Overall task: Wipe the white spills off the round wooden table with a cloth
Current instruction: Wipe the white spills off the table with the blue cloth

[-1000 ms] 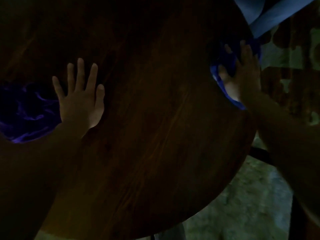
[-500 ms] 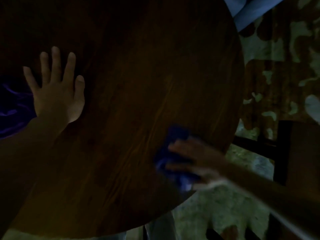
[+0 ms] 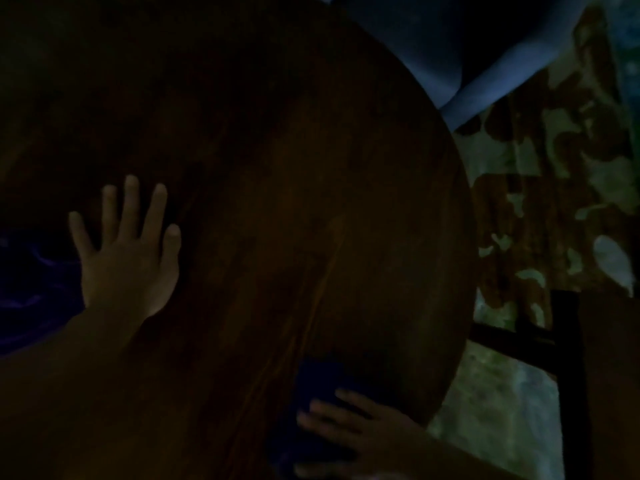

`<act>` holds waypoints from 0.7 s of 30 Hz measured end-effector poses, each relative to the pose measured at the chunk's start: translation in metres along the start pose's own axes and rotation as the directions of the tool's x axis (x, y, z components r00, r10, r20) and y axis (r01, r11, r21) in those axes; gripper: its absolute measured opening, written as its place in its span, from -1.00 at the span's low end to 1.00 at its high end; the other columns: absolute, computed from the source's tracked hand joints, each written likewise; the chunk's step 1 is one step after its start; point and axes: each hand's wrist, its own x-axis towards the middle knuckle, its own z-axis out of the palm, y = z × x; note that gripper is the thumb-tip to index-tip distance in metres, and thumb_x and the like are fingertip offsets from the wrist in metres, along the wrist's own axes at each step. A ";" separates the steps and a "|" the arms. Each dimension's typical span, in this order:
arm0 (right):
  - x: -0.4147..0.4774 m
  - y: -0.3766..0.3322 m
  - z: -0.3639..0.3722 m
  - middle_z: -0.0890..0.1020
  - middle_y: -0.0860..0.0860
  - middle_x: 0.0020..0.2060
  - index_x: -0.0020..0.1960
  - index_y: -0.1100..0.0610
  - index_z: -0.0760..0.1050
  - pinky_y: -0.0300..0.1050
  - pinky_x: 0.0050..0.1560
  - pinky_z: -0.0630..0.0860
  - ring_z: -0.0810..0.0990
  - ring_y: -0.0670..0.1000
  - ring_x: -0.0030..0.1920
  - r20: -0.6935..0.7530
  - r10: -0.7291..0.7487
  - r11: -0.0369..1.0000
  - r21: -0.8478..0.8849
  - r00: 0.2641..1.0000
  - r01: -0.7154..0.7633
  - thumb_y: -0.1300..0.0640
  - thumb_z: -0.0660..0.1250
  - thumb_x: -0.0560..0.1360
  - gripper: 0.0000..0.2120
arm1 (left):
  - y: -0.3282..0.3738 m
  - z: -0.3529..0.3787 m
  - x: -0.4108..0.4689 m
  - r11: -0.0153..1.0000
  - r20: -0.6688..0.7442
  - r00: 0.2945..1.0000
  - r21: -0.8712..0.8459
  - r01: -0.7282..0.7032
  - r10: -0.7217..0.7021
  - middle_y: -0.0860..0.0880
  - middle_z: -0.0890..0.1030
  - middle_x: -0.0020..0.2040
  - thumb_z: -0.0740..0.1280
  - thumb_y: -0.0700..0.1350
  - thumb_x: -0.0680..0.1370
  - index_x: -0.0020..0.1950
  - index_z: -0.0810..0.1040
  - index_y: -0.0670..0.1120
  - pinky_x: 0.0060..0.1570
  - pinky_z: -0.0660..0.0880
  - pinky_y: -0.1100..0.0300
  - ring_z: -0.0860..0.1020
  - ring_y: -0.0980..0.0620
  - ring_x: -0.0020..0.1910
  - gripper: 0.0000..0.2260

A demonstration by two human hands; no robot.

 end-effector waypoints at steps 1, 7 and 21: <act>-0.001 0.029 0.002 -0.06 0.02 0.68 0.66 -0.25 0.01 0.17 0.64 -0.25 -0.13 0.11 0.67 0.038 -0.119 0.982 -0.141 0.992 0.123 -0.19 -0.23 0.74 -0.51 | 0.001 -0.001 0.000 1.000 0.001 1.000 0.007 0.011 -0.011 0.02 -0.28 0.69 -0.35 0.31 0.64 0.69 -0.23 0.17 0.57 -0.27 -0.29 -0.32 0.00 0.65 -0.39; 0.034 0.268 -0.032 -0.07 0.00 0.68 0.65 -0.28 -0.06 0.32 0.53 0.24 -0.05 0.11 0.66 -0.103 0.483 0.872 0.145 0.869 -0.467 -0.38 0.08 0.57 -0.29 | -0.001 0.002 0.001 0.999 0.008 0.999 0.029 0.033 -0.033 0.04 -0.39 0.66 -0.43 0.30 0.61 0.65 -0.34 0.20 0.58 -0.30 -0.26 -0.42 0.02 0.62 -0.40; 0.195 0.118 -0.076 0.26 0.04 0.58 0.66 0.02 0.10 -0.09 0.53 0.18 0.22 0.13 0.58 0.381 -0.168 0.880 0.474 0.909 -0.036 0.02 0.09 0.69 -0.45 | -0.003 0.000 0.001 1.000 -0.011 1.000 -0.023 -0.003 0.002 0.01 -0.25 0.69 -0.39 0.24 0.65 0.68 -0.21 0.15 0.58 -0.23 -0.30 -0.29 -0.04 0.66 -0.42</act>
